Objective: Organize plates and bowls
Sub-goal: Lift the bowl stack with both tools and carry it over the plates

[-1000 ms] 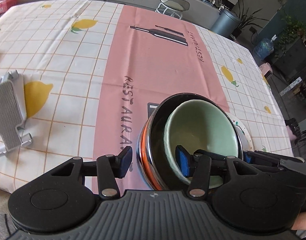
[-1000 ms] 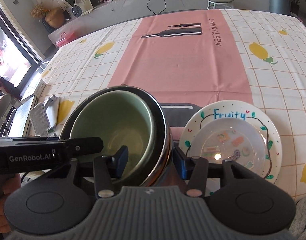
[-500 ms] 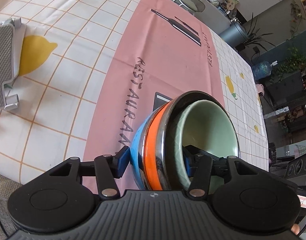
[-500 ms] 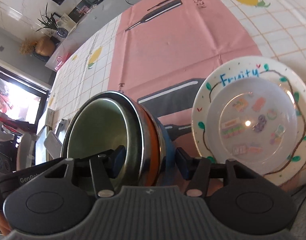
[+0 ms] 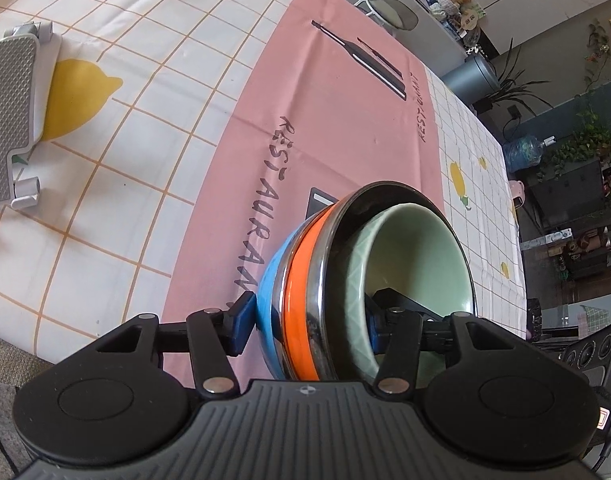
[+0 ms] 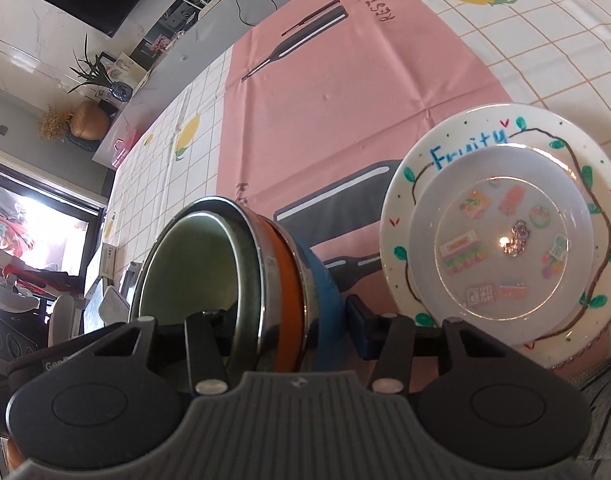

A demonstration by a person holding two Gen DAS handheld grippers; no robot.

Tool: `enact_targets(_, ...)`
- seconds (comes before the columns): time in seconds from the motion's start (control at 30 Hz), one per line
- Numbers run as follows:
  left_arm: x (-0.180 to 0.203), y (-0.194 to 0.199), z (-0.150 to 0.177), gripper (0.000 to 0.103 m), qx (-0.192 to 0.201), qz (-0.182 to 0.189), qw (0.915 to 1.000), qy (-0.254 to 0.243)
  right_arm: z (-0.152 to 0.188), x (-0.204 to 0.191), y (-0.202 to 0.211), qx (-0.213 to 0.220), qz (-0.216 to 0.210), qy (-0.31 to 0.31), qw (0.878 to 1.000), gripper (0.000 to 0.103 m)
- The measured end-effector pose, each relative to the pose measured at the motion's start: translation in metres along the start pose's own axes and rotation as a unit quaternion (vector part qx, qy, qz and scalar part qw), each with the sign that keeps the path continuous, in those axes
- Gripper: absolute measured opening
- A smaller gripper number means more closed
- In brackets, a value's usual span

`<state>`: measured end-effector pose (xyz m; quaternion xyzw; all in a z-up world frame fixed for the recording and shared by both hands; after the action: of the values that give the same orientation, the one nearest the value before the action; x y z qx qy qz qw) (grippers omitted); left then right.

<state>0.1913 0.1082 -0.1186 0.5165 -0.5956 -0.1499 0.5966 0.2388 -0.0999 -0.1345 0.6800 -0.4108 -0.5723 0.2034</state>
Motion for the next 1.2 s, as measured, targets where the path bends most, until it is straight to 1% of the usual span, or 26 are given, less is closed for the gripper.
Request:
enact_targets(0.1,0.007,0.006,0.001,0.059,0.010,0.000,0.9999,-0.009,-0.002,-0.001,0.005,0.005,-0.008,-0.004,1.000,0.049)
enact_targets(0.2,0.018,0.013,0.001,0.059,0.025,0.009,0.9996,-0.010,-0.006,-0.004,0.017,0.016,-0.014,0.000,1.000,0.049)
enact_targets(0.37,0.044,0.023,0.001,0.059,0.049,0.037,0.9977,-0.030,-0.012,-0.009,0.047,0.057,-0.011,0.023,0.998,0.049)
enact_targets(0.43,0.059,0.024,0.001,0.059,0.050,0.043,0.9969,-0.043,-0.015,-0.008,0.062,0.071,-0.015,0.025,0.997,0.049)
enact_targets(0.57,0.088,0.014,-0.001,0.058,0.037,0.054,0.9957,-0.066,-0.020,0.002,0.090,0.103,-0.005,0.031,0.994,0.049)
enact_targets(0.73,0.118,-0.008,0.007,0.058,0.014,0.052,0.9933,-0.102,-0.023,0.030,0.112,0.120,0.004,-0.003,0.993,0.049)
enact_targets(0.87,0.133,-0.030,0.014,0.058,-0.006,0.055,0.9912,-0.121,-0.025,0.056,0.122,0.123,0.012,-0.031,0.992,0.049)
enact_targets(0.97,0.138,-0.042,0.018,0.058,-0.020,0.047,0.9906,-0.127,-0.026,0.072,0.122,0.117,0.016,-0.052,0.992,0.049)
enact_targets(1.2,0.130,-0.061,0.019,0.058,-0.042,0.032,0.9905,-0.127,-0.027,0.092,0.105,0.094,0.017,-0.079,0.992,0.049)
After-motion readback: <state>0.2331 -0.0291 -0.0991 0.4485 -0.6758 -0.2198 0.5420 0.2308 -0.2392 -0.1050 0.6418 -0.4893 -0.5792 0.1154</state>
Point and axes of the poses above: each gripper's, at about its wrist camera, not at the fingertips, and y roughly against the way its jaws point, x to its right, z to its underside, the point moved 6 cm from there along -y, roughly the way its jaws point, and after that the axes turned 1 degree about -x, right-handed, at the moved point
